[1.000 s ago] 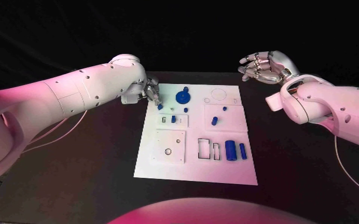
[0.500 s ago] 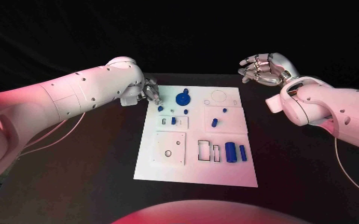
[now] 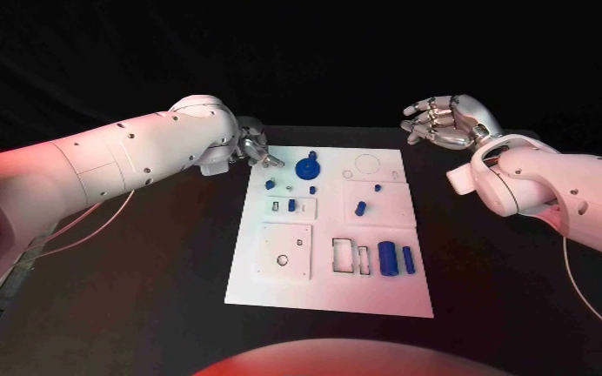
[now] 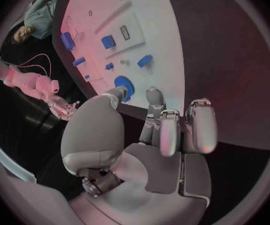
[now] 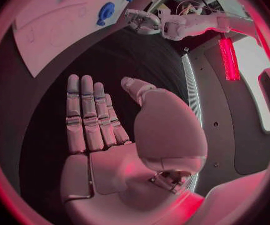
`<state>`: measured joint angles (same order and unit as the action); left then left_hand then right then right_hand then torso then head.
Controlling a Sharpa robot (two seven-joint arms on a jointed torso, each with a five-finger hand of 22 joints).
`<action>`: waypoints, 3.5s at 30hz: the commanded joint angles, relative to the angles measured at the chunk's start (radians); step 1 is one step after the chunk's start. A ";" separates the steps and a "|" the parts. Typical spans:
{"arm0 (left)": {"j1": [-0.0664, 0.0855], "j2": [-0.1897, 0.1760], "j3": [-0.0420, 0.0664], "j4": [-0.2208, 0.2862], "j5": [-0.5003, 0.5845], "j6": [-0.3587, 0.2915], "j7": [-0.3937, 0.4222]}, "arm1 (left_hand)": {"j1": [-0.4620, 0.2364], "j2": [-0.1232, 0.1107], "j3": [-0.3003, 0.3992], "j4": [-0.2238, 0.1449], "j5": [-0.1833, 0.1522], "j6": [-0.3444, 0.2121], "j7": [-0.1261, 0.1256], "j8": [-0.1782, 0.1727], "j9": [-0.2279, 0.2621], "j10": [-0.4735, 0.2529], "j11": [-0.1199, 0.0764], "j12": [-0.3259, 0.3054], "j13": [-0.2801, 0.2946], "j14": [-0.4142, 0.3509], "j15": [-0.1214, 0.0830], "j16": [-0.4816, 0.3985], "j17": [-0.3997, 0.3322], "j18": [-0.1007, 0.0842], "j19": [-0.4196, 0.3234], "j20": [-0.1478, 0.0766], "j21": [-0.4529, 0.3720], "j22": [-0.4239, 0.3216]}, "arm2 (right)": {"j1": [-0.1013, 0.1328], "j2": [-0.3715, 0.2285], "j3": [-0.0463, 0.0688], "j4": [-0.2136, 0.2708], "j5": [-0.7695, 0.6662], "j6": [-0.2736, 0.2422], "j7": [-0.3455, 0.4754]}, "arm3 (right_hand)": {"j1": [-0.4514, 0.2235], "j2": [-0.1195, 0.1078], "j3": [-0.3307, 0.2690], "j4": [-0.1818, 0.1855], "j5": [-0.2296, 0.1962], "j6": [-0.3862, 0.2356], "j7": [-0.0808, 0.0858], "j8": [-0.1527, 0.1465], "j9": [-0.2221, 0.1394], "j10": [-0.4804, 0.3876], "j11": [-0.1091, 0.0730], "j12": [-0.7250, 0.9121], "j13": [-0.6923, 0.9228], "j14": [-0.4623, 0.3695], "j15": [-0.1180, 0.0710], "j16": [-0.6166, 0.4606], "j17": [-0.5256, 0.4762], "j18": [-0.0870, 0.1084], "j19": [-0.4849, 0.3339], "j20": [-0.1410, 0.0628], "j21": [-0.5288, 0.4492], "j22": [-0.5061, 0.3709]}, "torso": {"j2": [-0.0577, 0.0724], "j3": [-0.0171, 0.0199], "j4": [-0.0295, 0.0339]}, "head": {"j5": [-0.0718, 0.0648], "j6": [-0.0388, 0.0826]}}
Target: Assemble the parts on the task board
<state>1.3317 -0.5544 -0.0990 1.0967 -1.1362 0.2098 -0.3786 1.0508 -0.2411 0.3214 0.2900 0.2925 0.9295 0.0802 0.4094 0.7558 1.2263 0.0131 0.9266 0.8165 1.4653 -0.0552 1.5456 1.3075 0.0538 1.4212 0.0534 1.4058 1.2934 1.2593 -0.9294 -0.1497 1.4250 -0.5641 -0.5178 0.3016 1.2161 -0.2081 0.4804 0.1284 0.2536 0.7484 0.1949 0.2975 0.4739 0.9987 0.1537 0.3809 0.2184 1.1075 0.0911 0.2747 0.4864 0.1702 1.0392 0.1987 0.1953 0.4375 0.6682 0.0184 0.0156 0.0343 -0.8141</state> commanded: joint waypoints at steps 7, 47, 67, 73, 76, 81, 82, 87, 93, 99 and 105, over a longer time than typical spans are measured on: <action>0.006 -0.002 0.001 0.048 -0.224 0.159 0.105 | 0.104 0.065 -0.209 0.003 -0.034 0.002 0.013 -0.029 -0.026 -0.032 0.005 -0.020 -0.034 0.085 0.012 -0.008 0.208 0.016 -0.022 0.008 -0.023 -0.027 | -0.004 0.000 0.000 0.000 -0.002 0.009 0.009 | -0.002 0.006 -0.006 0.002 0.005 -0.002 0.031 0.005 -0.001 -0.004 0.000 0.003 -0.002 0.003 0.004 -0.006 -0.001 0.012 0.007 0.001 -0.005 -0.002 | 0.002 0.0000 -0.0012 | 0.003 0.000; 0.004 0.031 -0.008 0.013 -0.271 0.259 0.119 | 0.196 0.128 -0.196 0.002 -0.029 0.030 0.005 -0.043 -0.051 -0.019 -0.003 -0.018 -0.044 0.094 0.006 0.006 0.232 0.012 -0.010 0.008 -0.013 -0.007 | -0.007 0.008 0.000 -0.004 0.000 0.013 0.009 | -0.002 0.007 -0.007 0.002 0.008 -0.002 0.031 0.006 -0.002 -0.005 0.000 0.004 -0.004 0.003 0.004 -0.007 -0.001 0.012 0.007 0.001 -0.006 -0.004 | 0.002 0.0001 0.0001 | 0.004 -0.010; 0.003 0.039 -0.008 0.008 -0.206 0.238 0.151 | 0.343 0.174 -0.057 -0.003 -0.029 0.038 0.002 -0.065 -0.076 -0.013 -0.007 -0.027 -0.058 0.098 0.003 0.013 0.243 0.010 -0.007 0.003 -0.009 0.003 | -0.008 0.009 0.000 -0.007 0.000 0.015 0.008 | -0.001 0.008 -0.007 0.002 0.010 -0.002 0.031 0.006 -0.002 -0.004 -0.001 0.005 -0.004 0.004 0.004 -0.007 0.000 0.012 0.008 0.001 -0.007 -0.005 | 0.001 0.0003 0.0001 | 0.007 -0.014; 0.003 0.036 -0.009 0.000 -0.146 0.219 0.163 | 0.396 0.176 0.022 -0.018 -0.029 0.042 -0.003 -0.058 -0.070 0.001 -0.011 -0.022 -0.055 0.103 -0.001 0.021 0.256 0.009 -0.003 0.000 -0.004 0.012 | -0.008 0.010 0.000 -0.008 0.000 0.017 0.007 | 0.001 0.009 -0.007 0.001 0.013 -0.001 0.031 0.008 -0.003 -0.003 -0.001 0.006 -0.006 0.005 0.003 -0.008 0.000 0.012 0.010 0.001 -0.007 -0.007 | 0.001 0.0000 0.0001 | 0.006 -0.014; 0.003 0.032 -0.009 -0.002 -0.098 0.207 0.164 | 0.418 0.156 0.162 -0.052 -0.030 0.044 -0.005 -0.035 -0.050 0.026 -0.015 -0.017 -0.047 0.104 0.000 0.023 0.259 0.008 0.000 -0.004 0.001 0.020 | -0.008 0.009 0.000 -0.009 0.000 0.017 0.006 | 0.001 0.009 -0.007 0.001 0.013 -0.001 0.031 0.008 -0.003 -0.003 -0.001 0.006 -0.006 0.005 0.003 -0.008 0.000 0.012 0.010 0.001 -0.007 -0.007 | 0.000 0.0002 0.0000 | 0.007 -0.012; 0.003 0.017 -0.010 0.000 0.026 0.176 0.146 | 0.327 0.095 0.345 -0.108 -0.031 0.042 -0.007 -0.001 -0.019 0.041 -0.017 -0.010 -0.041 0.103 -0.004 0.021 0.256 0.007 0.001 -0.005 0.003 0.025 | -0.008 0.009 0.000 -0.010 0.000 0.017 0.006 | 0.001 0.009 -0.007 0.001 0.013 -0.001 0.031 0.008 -0.003 -0.003 -0.001 0.006 -0.006 0.005 0.003 -0.008 0.000 0.012 0.010 0.001 -0.007 -0.007 | -0.001 0.0006 0.0004 | 0.005 -0.011; 0.003 0.012 -0.011 0.004 0.058 0.167 0.138 | 0.314 0.093 0.369 -0.120 -0.030 0.043 -0.007 0.003 -0.016 0.043 -0.018 -0.007 -0.036 0.103 -0.005 0.021 0.257 0.007 0.002 -0.005 0.004 0.026 | -0.008 0.008 0.000 -0.010 0.000 0.017 0.006 | 0.001 0.009 -0.007 0.001 0.013 -0.001 0.031 0.008 -0.003 -0.003 -0.001 0.006 -0.006 0.005 0.003 -0.008 0.000 0.012 0.010 0.001 -0.007 -0.007 | -0.001 0.0006 0.0007 | 0.005 -0.012; 0.003 -0.021 -0.017 0.036 0.195 0.112 0.089 | 0.231 0.072 0.461 -0.186 -0.028 0.044 -0.011 0.025 -0.005 0.055 -0.020 0.012 -0.019 0.105 -0.009 0.025 0.263 0.005 0.007 -0.007 0.008 0.035 | -0.008 0.006 0.000 -0.010 0.000 0.017 0.004 | 0.001 0.009 -0.007 0.001 0.014 -0.001 0.031 0.008 -0.003 -0.003 -0.001 0.006 -0.006 0.005 0.003 -0.008 0.000 0.012 0.010 0.000 -0.008 -0.008 | -0.001 0.0013 0.0012 | 0.006 -0.007; 0.003 -0.076 -0.031 0.097 0.319 0.013 0.026 | 0.156 0.052 0.546 -0.246 0.000 0.054 -0.017 0.052 0.002 0.080 -0.026 0.064 0.032 0.105 -0.016 0.025 0.263 0.003 0.014 -0.012 0.016 0.047 | -0.008 0.004 0.000 -0.012 0.000 0.017 0.002 | 0.001 0.009 -0.007 0.001 0.014 -0.001 0.031 0.008 -0.003 -0.003 -0.001 0.006 -0.006 0.005 0.003 -0.008 0.000 0.012 0.010 0.000 -0.008 -0.008 | -0.003 0.0012 0.0040 | 0.006 -0.006; 0.002 -0.129 -0.049 0.166 0.375 -0.085 -0.016 | 0.094 0.039 0.592 -0.289 0.060 0.065 -0.024 0.078 -0.005 0.099 -0.034 0.114 0.083 0.105 -0.022 0.025 0.263 0.001 0.020 -0.019 0.022 0.057 | -0.008 0.003 0.000 -0.013 0.000 0.018 0.001 | 0.001 0.009 -0.007 0.001 0.014 -0.001 0.031 0.008 -0.003 -0.003 -0.001 0.006 -0.006 0.005 0.003 -0.008 0.000 0.012 0.010 0.000 -0.008 -0.008 | -0.007 0.0020 0.0062 | 0.005 -0.009; 0.001 -0.180 -0.087 0.253 0.360 -0.209 -0.052 | 0.073 0.036 0.611 -0.307 0.068 0.068 -0.028 0.090 -0.009 0.106 -0.038 0.135 0.106 0.105 -0.025 0.025 0.263 0.000 0.025 -0.023 0.027 0.065 | -0.009 0.002 0.000 -0.012 0.000 0.019 -0.001 | 0.002 0.008 -0.007 0.001 0.016 -0.001 0.031 0.008 -0.003 -0.003 -0.001 0.006 -0.007 0.006 0.003 -0.008 0.000 0.012 0.011 0.000 -0.008 -0.009 | -0.009 0.0025 0.0088 | 0.008 -0.014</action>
<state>1.3332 -0.7297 -0.1841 1.3326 -0.8057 0.1179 -0.3838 1.1315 -0.2078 0.7084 0.2042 0.3575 0.9907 0.0554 0.4969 0.7476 1.2966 0.0048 1.0604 0.9208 1.4663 -0.0736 1.5676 1.3073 0.0538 1.4403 0.0286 1.4294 1.3081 1.2513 -0.9276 -0.1500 1.4119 -0.5615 -0.5144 0.2990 1.2161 -0.2081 0.4776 0.1312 0.2633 0.7484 0.1949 0.3015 0.4720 0.9987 0.1537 0.3809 0.2130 1.1075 0.0911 0.2709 0.4864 0.1702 1.0428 0.2024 0.1912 0.4298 0.6610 0.0202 0.0225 0.0401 -0.8258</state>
